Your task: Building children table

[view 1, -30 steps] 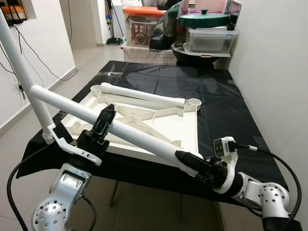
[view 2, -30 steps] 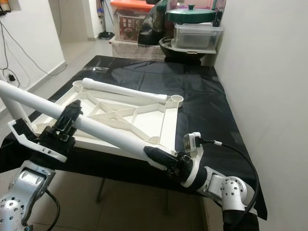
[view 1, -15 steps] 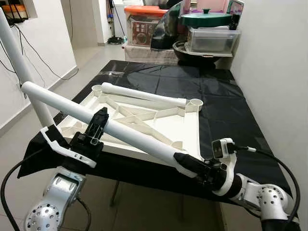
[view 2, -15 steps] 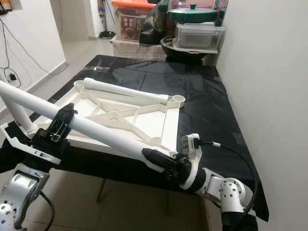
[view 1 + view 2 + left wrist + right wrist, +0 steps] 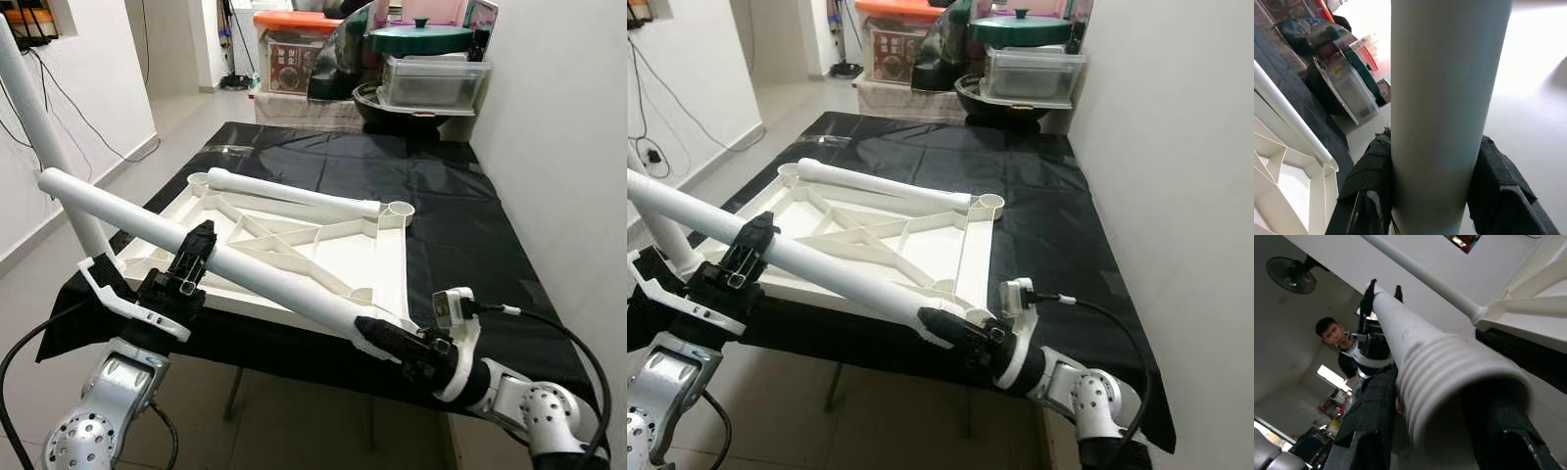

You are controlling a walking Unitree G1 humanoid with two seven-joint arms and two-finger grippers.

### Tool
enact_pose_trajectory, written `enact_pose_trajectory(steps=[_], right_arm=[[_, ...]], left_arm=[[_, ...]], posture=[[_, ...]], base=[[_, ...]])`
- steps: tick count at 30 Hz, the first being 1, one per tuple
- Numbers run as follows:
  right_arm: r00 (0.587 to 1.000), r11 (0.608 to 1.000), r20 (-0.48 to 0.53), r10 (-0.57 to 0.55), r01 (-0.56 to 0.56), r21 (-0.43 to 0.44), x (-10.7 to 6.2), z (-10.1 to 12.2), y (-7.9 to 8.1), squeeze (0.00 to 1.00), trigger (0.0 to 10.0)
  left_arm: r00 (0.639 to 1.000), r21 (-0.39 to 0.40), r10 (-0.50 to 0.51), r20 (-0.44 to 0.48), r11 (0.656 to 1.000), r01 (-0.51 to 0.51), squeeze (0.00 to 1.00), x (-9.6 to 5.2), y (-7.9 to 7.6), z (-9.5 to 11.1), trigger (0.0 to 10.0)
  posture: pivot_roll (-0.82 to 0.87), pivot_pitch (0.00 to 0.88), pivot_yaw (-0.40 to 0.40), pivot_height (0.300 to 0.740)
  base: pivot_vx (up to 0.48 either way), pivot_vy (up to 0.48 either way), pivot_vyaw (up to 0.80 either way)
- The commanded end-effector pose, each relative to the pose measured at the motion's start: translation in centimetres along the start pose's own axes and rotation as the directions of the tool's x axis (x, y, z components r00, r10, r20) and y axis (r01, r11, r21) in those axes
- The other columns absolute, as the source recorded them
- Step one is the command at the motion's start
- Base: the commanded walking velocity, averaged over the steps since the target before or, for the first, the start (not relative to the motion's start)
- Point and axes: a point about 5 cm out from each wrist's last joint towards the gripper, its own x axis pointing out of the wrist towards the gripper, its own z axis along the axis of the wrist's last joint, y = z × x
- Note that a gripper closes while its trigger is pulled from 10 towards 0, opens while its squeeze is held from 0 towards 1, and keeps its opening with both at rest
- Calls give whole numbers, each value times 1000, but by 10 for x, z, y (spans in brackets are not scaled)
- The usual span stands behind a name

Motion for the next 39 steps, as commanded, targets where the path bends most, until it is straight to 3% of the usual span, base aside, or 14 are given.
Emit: enact_pose_trajectory(steps=[1, 10, 11, 16, 19, 21, 23, 24, 25, 26, 28, 33, 37, 39], right_arm=[[997, 997, 21, -75, 74, 8, -17, -1, -7, 0, 10000], [981, 977, 46, -188, 192, -90, -47, 16, -10, 0, 10000], [960, 949, 58, -275, 280, -146, -56, 24, -16, 0, 10000], [902, 874, 138, -409, 431, -224, -60, 39, -27, 0, 10000], [708, 581, 348, -614, 705, -407, -44, 70, -40, 0, 10000], [655, 488, 446, -610, 754, -440, -33, 80, -37, 0, 10000], [638, 456, 514, -574, 770, -447, -20, 88, -31, 0, 10000], [645, 455, 530, -551, 764, -457, -11, 90, -27, 0, 10000], [680, 504, 541, -494, 732, -459, 6, 91, -18, 0, 10000], [686, 515, 546, -480, 725, -458, 9, 91, -17, 0, 10000], [689, 519, 549, -474, 722, -458, 11, 91, -17, 0, 10000], [768, 550, 522, -372, 635, -543, 44, 88, -5, 0, 10000], [801, 560, 502, -325, 591, -581, 56, 88, 2, 0, 10000], [830, 585, 469, -302, 550, -597, 61, 86, 5, 0, 10000]], left_arm=[[999, -21, -39, 0, 999, 39, 0, 5, -5, -1, 10000], [1000, 4, -29, 1, 1000, 29, 0, 6, -3, 3, 10000], [1000, 17, -27, -4, 999, 27, 0, 6, -3, 4, 10000], [999, 50, -25, -27, 998, 26, 0, 6, -3, 3, 10000], [990, 312, 55, -127, 950, -13, 0, 18, -3, -11, 10000], [986, 389, 66, -151, 921, -3, 0, 24, -5, -15, 10000], [984, 464, 81, -162, 886, 3, 0, 29, -6, -18, 10000], [983, 485, 88, -161, 874, 1, 0, 32, -7, -18, 10000], [983, 527, 90, -162, 850, 9, 0, 37, -10, -18, 10000], [982, 535, 89, -164, 845, 13, 0, 37, -10, -18, 10000], [982, 540, 88, -165, 842, 15, 0, 38, -11, -18, 10000], [988, 576, 46, -146, 816, 47, 0, 48, -21, -11, 10000], [993, 553, 0, -119, 831, 67, 0, 56, -30, -6, 10000], [993, 478, -54, -101, 873, 96, 0, 64, -41, -5, 10000]], posture=[[18, 0, -49, 740], [16, 0, -53, 740], [14, 0, -52, 740], [14, 0, -53, 740], [9, 0, -48, 740], [10, 0, -44, 740], [13, 0, -46, 740], [15, 0, -45, 740], [15, 0, -42, 740], [15, 0, -42, 740], [15, 0, -42, 740], [21, 0, -43, 740], [19, 0, -42, 740], [19, 0, -43, 740]], base=[[0, 0, 0], [0, 0, 0], [0, 0, 0], [0, 0, 0], [0, 0, 0], [0, 0, 0], [0, 0, 0], [0, 0, 0], [0, 0, -800], [0, 0, -800], [0, 0, -800], [0, 0, -800], [0, 0, -800], [0, 0, -800]])
